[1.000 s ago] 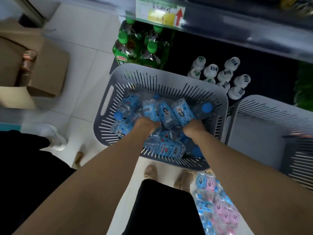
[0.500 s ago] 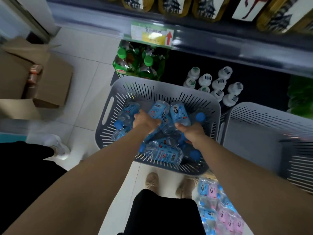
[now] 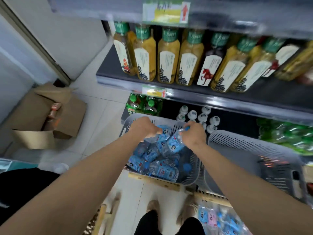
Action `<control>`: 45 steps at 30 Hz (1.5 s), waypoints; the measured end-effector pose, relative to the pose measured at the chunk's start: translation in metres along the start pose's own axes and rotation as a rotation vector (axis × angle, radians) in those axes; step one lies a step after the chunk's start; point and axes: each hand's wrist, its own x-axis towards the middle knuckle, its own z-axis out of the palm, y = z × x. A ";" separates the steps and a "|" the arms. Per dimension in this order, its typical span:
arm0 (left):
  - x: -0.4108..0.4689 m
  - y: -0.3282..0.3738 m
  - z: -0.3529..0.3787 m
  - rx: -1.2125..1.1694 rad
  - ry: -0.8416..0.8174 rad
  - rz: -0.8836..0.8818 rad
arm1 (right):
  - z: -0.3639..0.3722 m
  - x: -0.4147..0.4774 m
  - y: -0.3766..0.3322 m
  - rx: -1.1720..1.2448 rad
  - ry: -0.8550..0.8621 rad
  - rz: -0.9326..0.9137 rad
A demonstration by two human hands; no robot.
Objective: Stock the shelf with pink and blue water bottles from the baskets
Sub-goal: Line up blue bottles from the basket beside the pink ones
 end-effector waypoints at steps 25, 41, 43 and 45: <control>-0.247 0.196 -0.218 0.365 0.553 0.733 | -0.323 -0.163 -0.121 0.295 0.725 -0.473; -0.204 0.418 -0.180 0.269 0.619 0.864 | -0.488 -0.050 -0.038 0.045 0.763 -0.518; -0.194 0.440 -0.175 0.318 0.607 0.865 | -0.500 -0.029 -0.026 0.040 0.739 -0.501; -0.185 0.459 -0.171 0.334 0.598 0.876 | -0.511 -0.011 -0.019 0.060 0.725 -0.491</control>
